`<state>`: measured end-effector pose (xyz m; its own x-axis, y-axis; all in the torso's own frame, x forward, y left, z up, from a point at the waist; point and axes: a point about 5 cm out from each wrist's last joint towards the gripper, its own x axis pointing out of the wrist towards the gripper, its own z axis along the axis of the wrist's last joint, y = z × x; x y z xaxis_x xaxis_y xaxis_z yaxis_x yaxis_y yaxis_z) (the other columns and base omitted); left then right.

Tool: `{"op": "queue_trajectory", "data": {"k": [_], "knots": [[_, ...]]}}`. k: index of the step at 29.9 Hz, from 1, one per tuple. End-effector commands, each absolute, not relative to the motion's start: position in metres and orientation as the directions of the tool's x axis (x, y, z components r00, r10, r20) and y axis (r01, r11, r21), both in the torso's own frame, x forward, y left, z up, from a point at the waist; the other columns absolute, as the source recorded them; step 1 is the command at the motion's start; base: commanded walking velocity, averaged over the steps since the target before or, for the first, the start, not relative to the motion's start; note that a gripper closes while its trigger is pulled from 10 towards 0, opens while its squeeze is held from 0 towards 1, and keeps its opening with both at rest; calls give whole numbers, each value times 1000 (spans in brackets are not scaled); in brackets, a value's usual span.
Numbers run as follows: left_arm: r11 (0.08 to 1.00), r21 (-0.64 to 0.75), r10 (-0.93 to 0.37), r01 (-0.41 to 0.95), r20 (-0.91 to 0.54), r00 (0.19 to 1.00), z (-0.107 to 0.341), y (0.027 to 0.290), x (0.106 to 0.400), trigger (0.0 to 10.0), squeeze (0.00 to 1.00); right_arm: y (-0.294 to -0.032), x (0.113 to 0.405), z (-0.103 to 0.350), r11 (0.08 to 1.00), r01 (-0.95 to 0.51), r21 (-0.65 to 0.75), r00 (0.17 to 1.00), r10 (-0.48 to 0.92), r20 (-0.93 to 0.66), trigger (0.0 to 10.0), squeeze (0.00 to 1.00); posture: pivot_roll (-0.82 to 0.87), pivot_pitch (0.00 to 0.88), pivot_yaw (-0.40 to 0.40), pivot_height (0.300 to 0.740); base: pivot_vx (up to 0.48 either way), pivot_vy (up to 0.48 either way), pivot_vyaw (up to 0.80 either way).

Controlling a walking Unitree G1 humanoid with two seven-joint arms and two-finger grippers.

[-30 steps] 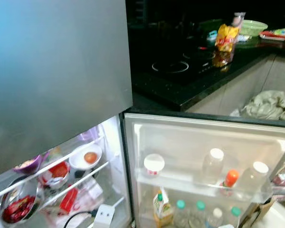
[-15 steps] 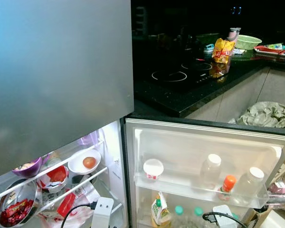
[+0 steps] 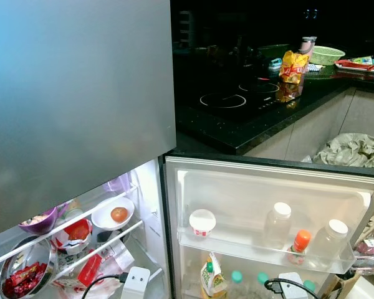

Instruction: Restocking fridge

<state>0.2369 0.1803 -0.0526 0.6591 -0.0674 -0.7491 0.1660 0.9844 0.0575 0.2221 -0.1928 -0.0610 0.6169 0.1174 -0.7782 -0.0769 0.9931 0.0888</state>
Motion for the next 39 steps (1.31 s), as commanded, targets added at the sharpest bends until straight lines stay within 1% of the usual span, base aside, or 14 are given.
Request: {"op": "queue_trajectory", "data": {"k": [1,5,7,12,13,14,17,21,22,23,24,27,34,39], "knots": [[985,72,-49,159,-760,648,-54,189,234,10000,0,-194,222,-61,993,-66,96,624,116,-772,10000,0,-12,0,29,740,0,0,0],[985,73,-44,153,-761,648,-54,193,233,10000,0,-182,243,-44,951,-210,228,659,310,-685,10000,0,-18,11,33,740,0,0,0],[985,69,-49,156,-758,650,-54,194,232,10000,0,-172,251,-34,878,-360,316,603,477,-639,10000,0,-21,13,33,740,0,0,0],[985,68,-53,159,-756,652,-54,194,232,10000,0,-168,254,-27,811,-468,351,544,578,-608,10000,0,-26,13,33,740,0,0,0],[986,71,-47,150,-745,666,-53,195,232,10000,0,-169,267,-3,667,-647,371,435,722,-538,8863,0,-42,45,37,740,0,0,0],[986,74,-46,149,-741,669,-53,195,232,10000,0,-172,282,18,626,-686,371,435,762,-481,0,0,-42,51,36,740,0,0,0],[988,72,-41,136,-726,687,-53,195,231,10000,0,-175,311,69,563,-768,304,460,816,-349,0,0,-46,52,41,740,0,0,0],[990,68,-39,123,-710,703,-52,195,231,10000,0,-175,321,94,529,-809,256,456,840,-294,0,0,-52,63,40,740,0,0,0],[989,73,-38,126,-705,709,-52,195,230,10000,0,-175,331,124,485,-860,159,439,862,-254,0,0,-48,63,38,740,0,0,0],[989,73,-38,126,-705,709,-52,195,230,10000,0,-175,331,124,485,-860,159,439,862,-254,0,0,-48,63,38,740,0,0,0],[989,76,-39,129,-705,708,-53,195,229,10000,0,-175,340,145,478,-874,81,450,862,-233,10000,0,-52,70,40,740,0,0,0],[988,78,-39,133,-707,706,-54,195,228,10000,0,-178,352,163,511,-859,-26,500,830,-247,10000,0,-49,67,36,740,0,0,0],[988,78,-39,133,-707,706,-54,195,228,10000,0,-178,352,163,511,-859,-26,500,830,-247,10000,0,-49,67,36,740,0,0,0],[988,83,-31,127,-708,705,-56,196,224,10000,0,-190,355,138,453,-859,-240,501,640,-582,10000,0,-50,65,28,740,0,0,0]]}}
